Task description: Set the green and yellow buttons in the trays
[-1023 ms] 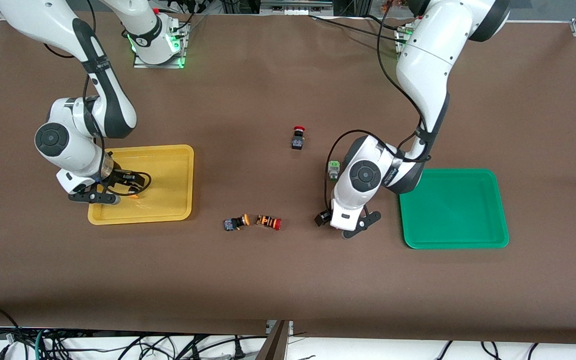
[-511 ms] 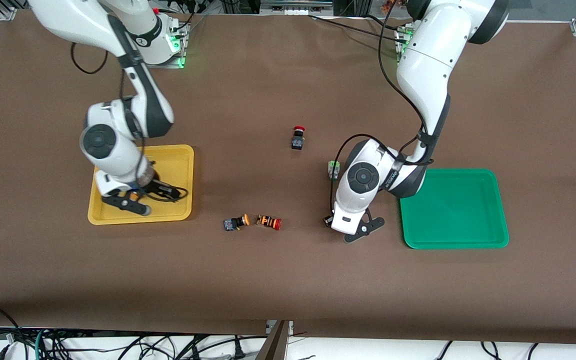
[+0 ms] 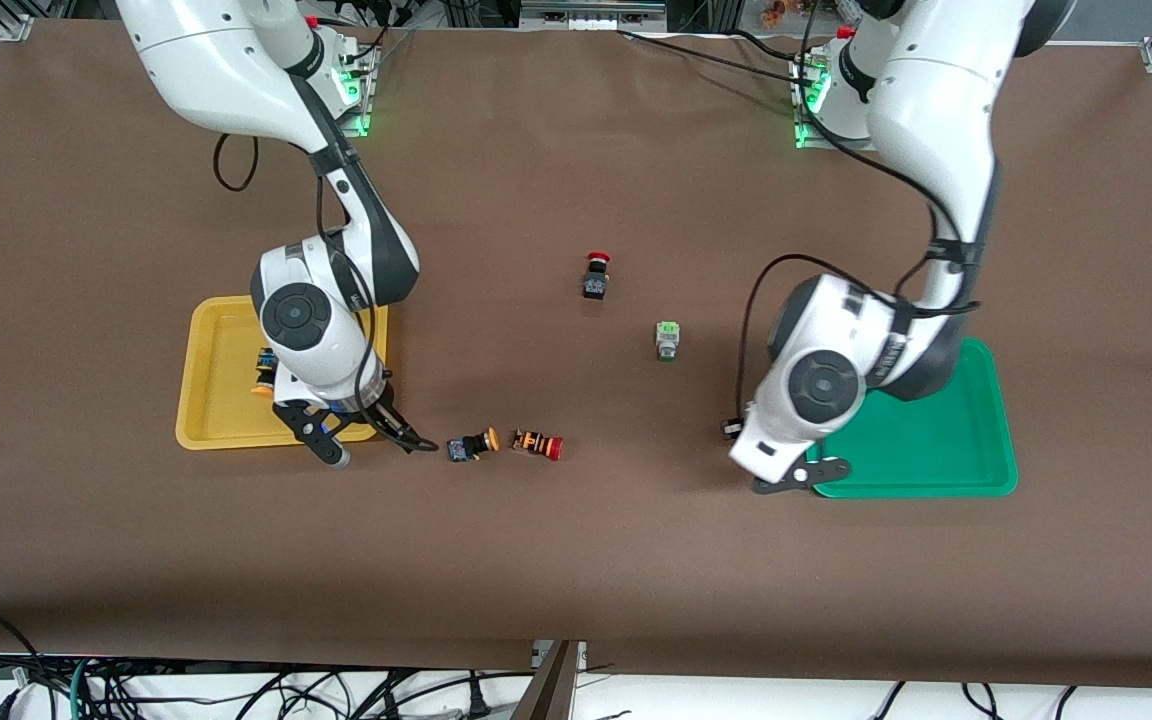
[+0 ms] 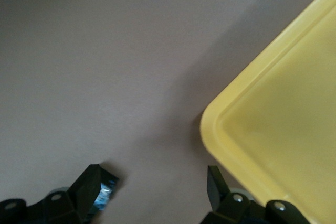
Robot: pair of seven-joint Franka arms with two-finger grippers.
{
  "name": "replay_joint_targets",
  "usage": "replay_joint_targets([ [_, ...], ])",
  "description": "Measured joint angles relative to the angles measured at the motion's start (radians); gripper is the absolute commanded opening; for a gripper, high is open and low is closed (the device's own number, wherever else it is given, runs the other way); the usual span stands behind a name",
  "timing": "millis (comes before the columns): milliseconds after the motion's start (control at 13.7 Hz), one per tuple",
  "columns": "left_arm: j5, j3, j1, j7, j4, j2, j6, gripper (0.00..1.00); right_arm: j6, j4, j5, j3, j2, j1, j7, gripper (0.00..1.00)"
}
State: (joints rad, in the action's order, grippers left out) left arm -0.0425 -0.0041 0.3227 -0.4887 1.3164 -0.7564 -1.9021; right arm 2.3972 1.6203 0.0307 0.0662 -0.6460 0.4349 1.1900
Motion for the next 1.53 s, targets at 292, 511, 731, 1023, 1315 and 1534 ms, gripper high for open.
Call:
replay_joint_targets([
  [292,0.000,0.003,-0.156,0.319,0.039,0.000,0.044,0.08,-0.001,-0.119,-0.003,0.000,-0.066,0.031,0.250,0.85],
  [511,0.000,0.002,-0.222,0.473,0.089,-0.004,-0.002,0.77,-0.001,-0.193,-0.036,0.000,-0.101,0.060,0.379,0.85],
  [731,0.000,-0.003,-0.237,0.549,0.120,-0.005,-0.041,1.00,-0.007,-0.239,-0.044,-0.001,-0.142,0.084,0.449,0.85],
  [1023,0.001,-0.043,-0.233,0.546,0.114,0.009,-0.020,1.00,-0.007,-0.247,-0.048,0.001,-0.196,0.094,0.472,0.85],
  [1315,0.024,-0.202,-0.226,0.393,0.112,0.048,0.033,1.00,-0.008,-0.247,-0.049,0.004,-0.229,0.094,0.472,0.85],
  [1534,0.026,-0.272,-0.185,0.257,0.113,0.049,0.033,1.00,-0.005,-0.248,-0.049,0.005,-0.255,0.093,0.472,0.84],
])
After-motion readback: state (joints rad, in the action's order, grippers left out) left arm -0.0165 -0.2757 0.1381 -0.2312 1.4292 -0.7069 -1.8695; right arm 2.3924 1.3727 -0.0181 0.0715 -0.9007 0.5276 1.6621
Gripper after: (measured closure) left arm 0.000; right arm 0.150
